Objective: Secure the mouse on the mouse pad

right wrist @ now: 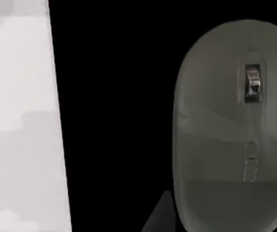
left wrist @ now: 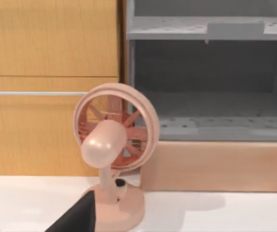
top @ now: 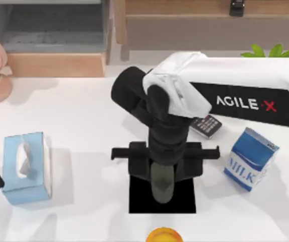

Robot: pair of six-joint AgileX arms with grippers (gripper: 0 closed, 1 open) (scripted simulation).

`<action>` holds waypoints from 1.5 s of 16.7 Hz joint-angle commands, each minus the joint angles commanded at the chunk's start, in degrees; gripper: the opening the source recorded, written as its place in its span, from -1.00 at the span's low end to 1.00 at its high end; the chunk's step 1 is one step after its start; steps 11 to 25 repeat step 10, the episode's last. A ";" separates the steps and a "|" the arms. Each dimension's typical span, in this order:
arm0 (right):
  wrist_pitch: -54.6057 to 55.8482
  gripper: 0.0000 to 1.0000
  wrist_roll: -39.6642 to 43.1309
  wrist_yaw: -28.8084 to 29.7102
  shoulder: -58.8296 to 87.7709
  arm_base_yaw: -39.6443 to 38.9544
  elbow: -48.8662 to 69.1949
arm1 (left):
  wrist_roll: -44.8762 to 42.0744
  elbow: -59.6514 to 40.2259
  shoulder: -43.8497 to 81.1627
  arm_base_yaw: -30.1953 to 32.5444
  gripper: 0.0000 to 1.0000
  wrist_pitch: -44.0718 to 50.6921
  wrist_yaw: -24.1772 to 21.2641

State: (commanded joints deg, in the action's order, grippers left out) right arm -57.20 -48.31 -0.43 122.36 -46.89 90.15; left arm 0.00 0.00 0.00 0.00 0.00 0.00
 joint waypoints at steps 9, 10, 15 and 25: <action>0.00 1.00 0.00 0.00 0.00 0.00 0.00 | 0.00 0.00 0.00 0.00 1.00 0.00 0.00; 0.00 1.00 0.00 0.00 0.00 0.00 0.00 | 0.00 0.00 0.00 0.00 1.00 0.00 0.00; 0.00 1.00 0.00 0.00 0.00 0.00 0.00 | 0.00 0.00 0.00 0.00 1.00 0.00 0.00; 0.00 1.00 0.00 0.00 0.00 0.00 0.00 | 0.00 0.00 0.00 0.00 1.00 0.00 0.00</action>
